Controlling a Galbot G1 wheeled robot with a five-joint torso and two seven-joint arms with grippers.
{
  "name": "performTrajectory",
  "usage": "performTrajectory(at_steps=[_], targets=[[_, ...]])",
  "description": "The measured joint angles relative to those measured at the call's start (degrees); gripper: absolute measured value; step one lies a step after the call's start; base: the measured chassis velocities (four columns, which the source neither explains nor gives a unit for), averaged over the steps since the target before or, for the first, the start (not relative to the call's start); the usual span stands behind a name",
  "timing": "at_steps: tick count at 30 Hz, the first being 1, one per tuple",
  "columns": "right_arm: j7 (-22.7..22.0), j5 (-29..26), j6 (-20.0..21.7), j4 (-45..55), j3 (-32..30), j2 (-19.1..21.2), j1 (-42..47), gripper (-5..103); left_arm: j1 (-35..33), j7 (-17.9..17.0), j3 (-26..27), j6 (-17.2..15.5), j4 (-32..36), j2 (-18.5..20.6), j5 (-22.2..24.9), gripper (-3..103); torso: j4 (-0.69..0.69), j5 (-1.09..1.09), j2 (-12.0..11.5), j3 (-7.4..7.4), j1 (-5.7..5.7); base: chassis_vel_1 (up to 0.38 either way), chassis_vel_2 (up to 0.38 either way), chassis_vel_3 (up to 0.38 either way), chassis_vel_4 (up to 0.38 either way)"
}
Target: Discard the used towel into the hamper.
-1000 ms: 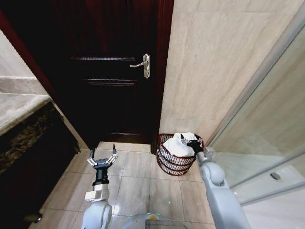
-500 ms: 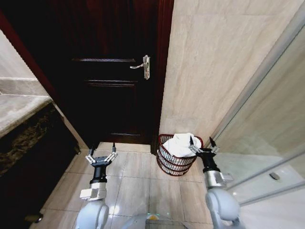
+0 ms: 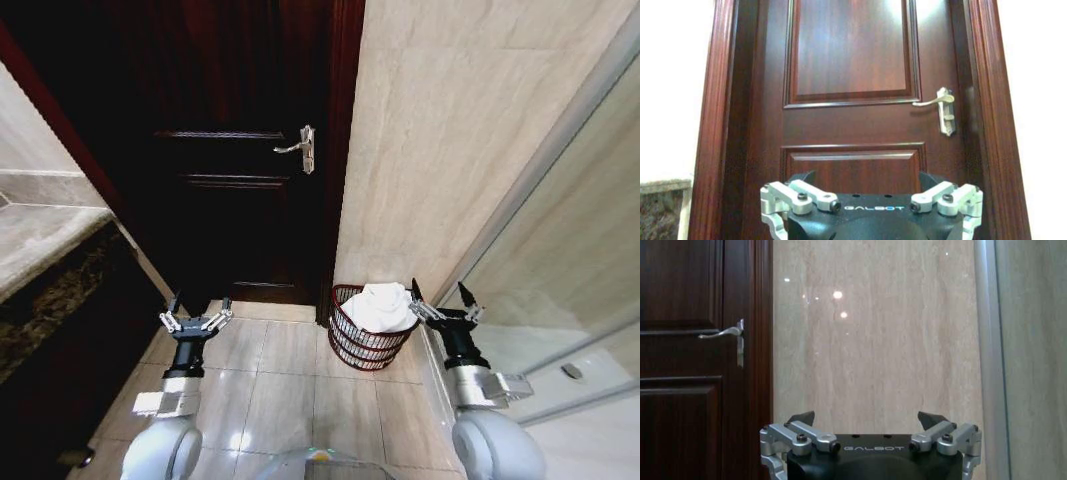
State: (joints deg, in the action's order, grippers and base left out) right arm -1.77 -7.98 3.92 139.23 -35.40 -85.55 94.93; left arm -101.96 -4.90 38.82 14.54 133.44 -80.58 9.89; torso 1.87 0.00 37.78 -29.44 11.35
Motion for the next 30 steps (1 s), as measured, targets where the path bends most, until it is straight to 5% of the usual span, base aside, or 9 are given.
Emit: performTrajectory(at_steps=[30], targets=[[-0.1, 1.8, -0.1, 0.3, 0.4, -0.2, 0.9, 100, -0.3, 0.1, 0.7, -0.9, 0.9, -0.3, -0.6, 100, 0.00, 0.00, 8.0, -4.71, 3.29, 0.000, 0.000, 0.000, 0.000]])
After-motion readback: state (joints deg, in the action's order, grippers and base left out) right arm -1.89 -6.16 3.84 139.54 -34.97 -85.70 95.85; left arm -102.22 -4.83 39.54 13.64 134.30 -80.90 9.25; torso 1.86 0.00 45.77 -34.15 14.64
